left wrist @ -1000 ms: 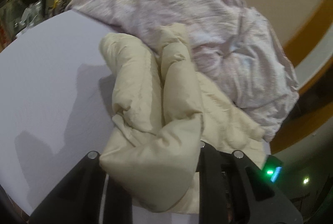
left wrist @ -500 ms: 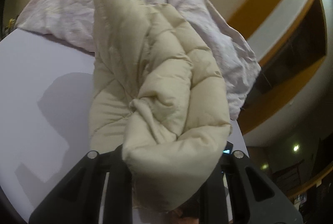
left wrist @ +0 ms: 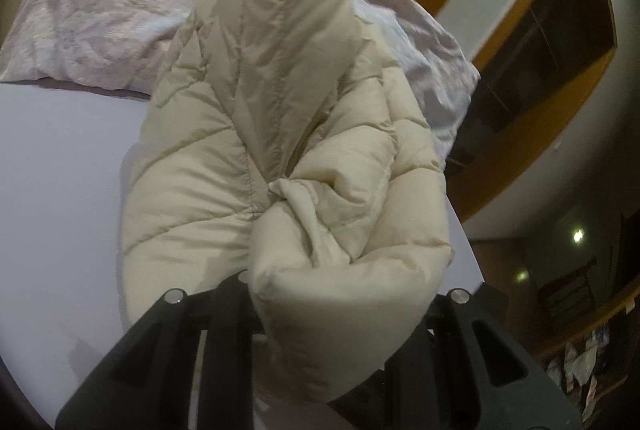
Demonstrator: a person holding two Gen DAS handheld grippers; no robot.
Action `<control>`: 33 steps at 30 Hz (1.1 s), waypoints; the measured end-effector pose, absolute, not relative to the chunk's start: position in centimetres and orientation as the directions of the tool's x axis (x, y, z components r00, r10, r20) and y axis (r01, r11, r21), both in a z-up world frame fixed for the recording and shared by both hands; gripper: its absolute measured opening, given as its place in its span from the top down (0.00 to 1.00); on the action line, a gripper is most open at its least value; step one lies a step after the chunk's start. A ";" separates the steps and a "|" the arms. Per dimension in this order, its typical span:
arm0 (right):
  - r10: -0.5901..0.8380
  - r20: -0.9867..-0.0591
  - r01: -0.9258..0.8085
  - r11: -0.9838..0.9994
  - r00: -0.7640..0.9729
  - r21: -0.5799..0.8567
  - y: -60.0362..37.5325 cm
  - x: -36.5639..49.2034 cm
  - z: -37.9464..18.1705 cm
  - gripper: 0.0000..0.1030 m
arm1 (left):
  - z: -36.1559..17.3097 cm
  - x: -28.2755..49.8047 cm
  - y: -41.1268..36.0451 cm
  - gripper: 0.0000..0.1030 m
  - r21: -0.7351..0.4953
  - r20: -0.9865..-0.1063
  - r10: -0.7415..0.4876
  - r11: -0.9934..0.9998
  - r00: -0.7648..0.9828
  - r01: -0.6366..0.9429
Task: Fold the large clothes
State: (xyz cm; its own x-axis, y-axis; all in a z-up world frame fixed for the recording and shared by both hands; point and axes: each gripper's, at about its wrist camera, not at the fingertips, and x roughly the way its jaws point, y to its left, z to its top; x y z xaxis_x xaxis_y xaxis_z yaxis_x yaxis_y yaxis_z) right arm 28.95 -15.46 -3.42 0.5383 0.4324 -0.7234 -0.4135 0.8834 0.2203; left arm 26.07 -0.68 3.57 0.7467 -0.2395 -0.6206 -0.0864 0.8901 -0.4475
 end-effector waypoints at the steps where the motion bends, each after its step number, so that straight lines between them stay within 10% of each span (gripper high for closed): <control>1: 0.421 -0.726 -0.401 0.890 0.544 0.215 -16.3 28.7 -3.5 0.37 | 3.4 26.1 -1.1 0.79 -0.445 -0.625 -0.247 0.892 0.741 -0.078; 9: 0.363 -0.724 -0.338 0.922 0.586 0.189 -21.0 27.4 -4.3 0.37 | 0.9 28.0 -6.5 0.72 -0.416 -0.706 -0.334 0.909 0.625 0.016; 17: 0.335 -0.728 -0.297 0.936 0.599 0.187 -23.0 26.8 -5.7 0.37 | 1.5 26.8 -7.3 0.32 -0.352 -0.724 -0.328 0.932 0.607 0.084; 33: 0.319 -0.738 -0.277 0.943 0.594 0.185 -23.4 26.6 -7.1 0.37 | 5.4 23.7 -0.7 0.15 -0.341 -0.676 -0.252 0.940 0.692 0.009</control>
